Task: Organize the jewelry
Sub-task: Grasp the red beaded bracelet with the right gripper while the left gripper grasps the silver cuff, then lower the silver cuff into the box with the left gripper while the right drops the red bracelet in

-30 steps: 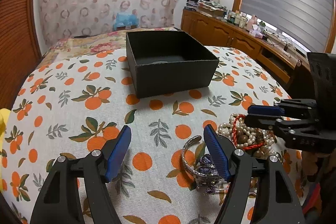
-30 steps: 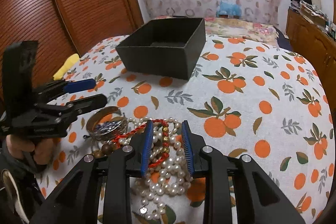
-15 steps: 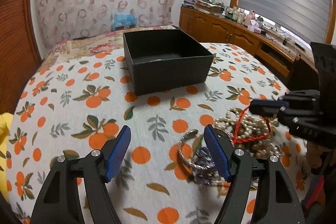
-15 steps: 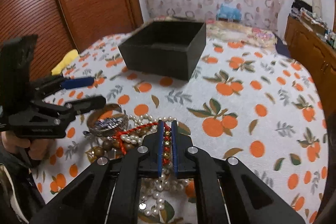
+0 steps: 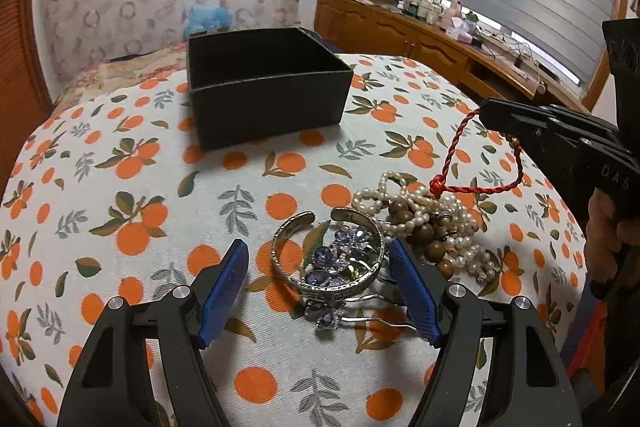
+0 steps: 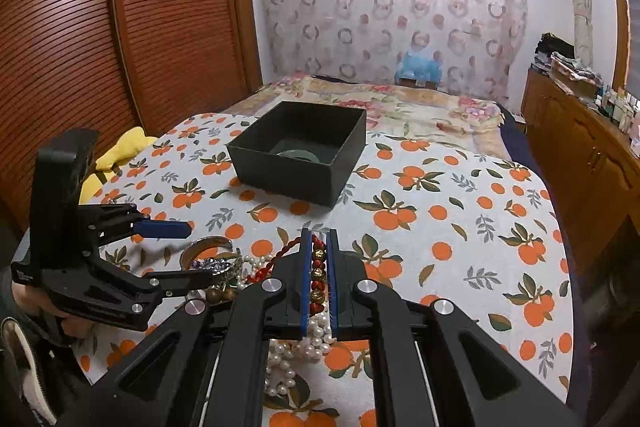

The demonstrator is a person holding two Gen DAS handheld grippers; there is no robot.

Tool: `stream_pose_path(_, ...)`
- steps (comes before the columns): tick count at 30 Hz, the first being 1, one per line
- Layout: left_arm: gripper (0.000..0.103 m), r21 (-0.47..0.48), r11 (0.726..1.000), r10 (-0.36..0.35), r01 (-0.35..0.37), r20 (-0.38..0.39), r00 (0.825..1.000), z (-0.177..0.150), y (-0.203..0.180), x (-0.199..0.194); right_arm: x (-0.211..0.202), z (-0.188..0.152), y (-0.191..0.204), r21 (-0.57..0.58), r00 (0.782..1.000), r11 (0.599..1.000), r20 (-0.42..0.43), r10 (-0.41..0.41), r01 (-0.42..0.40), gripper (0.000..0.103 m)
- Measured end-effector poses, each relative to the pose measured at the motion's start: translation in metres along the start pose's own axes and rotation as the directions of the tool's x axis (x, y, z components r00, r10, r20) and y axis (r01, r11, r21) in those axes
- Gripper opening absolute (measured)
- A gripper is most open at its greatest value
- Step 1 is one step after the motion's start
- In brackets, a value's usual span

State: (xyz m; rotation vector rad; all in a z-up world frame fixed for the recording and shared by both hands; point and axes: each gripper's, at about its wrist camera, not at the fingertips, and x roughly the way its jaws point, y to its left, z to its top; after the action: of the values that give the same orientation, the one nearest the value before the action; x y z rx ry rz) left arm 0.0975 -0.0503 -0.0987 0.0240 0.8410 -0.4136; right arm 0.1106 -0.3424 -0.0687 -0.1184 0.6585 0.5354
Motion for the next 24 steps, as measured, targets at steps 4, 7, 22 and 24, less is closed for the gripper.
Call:
stream_pose_path(4,0.070,-0.002,1.000,-0.006,0.006,-0.006,1.000,0.002,0.000,0.004,0.004,-0.005,-0.001,0.008,1.000,1.000,-0.003,0.007,-0.007,0.008)
stream_pose_path(7,0.070,0.002,1.000,-0.006,0.006,-0.010,1.000,0.001,-0.002,0.006,0.006,-0.007,-0.001,0.011,1.000,1.000,-0.008,0.010,-0.010,0.008)
stream_pose_path(22,0.058,0.027,0.999,0.038,-0.039,0.055,0.998,0.013,-0.004,-0.014,0.014,0.007,-0.003,-0.008,0.999,0.999,0.015,0.044,-0.044,0.008)
stream_pose_path(24,0.058,0.022,0.999,0.042,-0.044,0.066,0.997,0.020,-0.001,-0.018,0.017,0.016,-0.003,-0.017,0.998,0.999,0.019,0.052,-0.052,0.008)
